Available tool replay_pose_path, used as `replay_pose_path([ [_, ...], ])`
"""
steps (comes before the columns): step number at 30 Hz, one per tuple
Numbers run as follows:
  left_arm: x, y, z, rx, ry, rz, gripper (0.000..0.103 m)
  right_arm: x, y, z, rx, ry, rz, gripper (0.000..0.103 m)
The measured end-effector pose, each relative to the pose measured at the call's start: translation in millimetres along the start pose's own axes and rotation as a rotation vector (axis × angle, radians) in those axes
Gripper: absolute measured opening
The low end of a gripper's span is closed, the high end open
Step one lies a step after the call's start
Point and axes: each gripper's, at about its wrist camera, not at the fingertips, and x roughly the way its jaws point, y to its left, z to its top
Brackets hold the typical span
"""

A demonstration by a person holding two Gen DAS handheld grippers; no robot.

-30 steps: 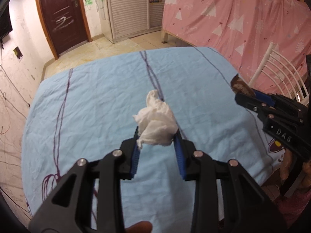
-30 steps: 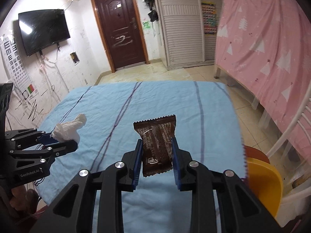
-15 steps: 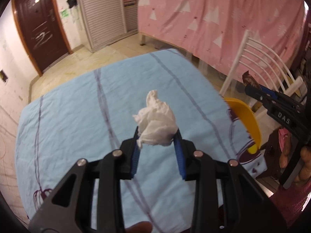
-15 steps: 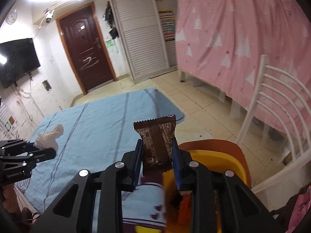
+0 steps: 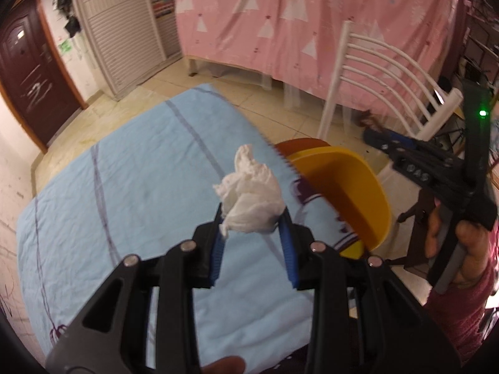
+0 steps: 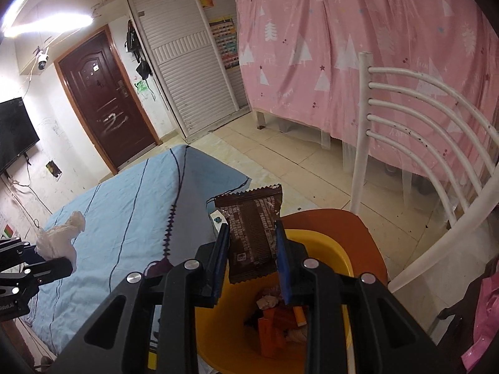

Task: Collect trash

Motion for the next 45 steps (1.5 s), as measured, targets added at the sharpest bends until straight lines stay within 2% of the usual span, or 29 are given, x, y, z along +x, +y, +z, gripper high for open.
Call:
replay_pose_path([
  [11,22.3,-53.0,34.0,0.061,0.008,-0.113,0.031,7.6,-25.5,-8.3,0.067,0.011,0.021,0.024],
  [15,35.1,-63.4,42.9,0.059,0.024,-0.113,0.047,9.9,-39.3,-9.6,0.100,0.012,0.020,0.031],
  [21,44.0,-67.7,44.7,0.050,0.040,-0.111,0.055,12.6,-42.1,-9.1,0.109,0.015,0.029,0.038],
  [22,43.7,-65.8,44.4,0.048,0.040,-0.109,0.056,12.7,-42.2,-8.6,0.110,0.014,0.030,0.039],
  [26,38.4,-55.2,43.6,0.030,0.031,-0.114,0.071,12.4,-39.8,-7.6,0.113,0.010,0.023,0.045],
  [27,37.1,-52.6,43.4,0.026,0.028,-0.115,0.076,11.6,-38.4,-7.0,0.110,0.008,0.019,0.049],
  [29,31.2,-44.6,40.7,0.014,0.015,-0.117,0.079,8.8,-33.4,-5.2,0.100,-0.003,0.003,0.057],
  [31,26.3,-37.2,37.8,0.006,0.005,-0.117,0.081,4.6,-28.7,-2.8,0.088,-0.018,-0.011,0.071],
  [34,16.5,-20.3,30.4,-0.024,-0.017,-0.121,0.085,-0.6,-16.1,1.4,0.064,-0.042,-0.004,0.082],
  [40,-2.9,18.2,13.3,-0.104,-0.080,-0.093,0.093,-4.0,15.5,8.8,0.001,-0.055,0.050,0.088],
  [45,-12.1,51.2,-3.4,-0.173,-0.098,-0.050,0.093,3.2,56.4,12.1,-0.073,-0.038,0.099,0.089],
])
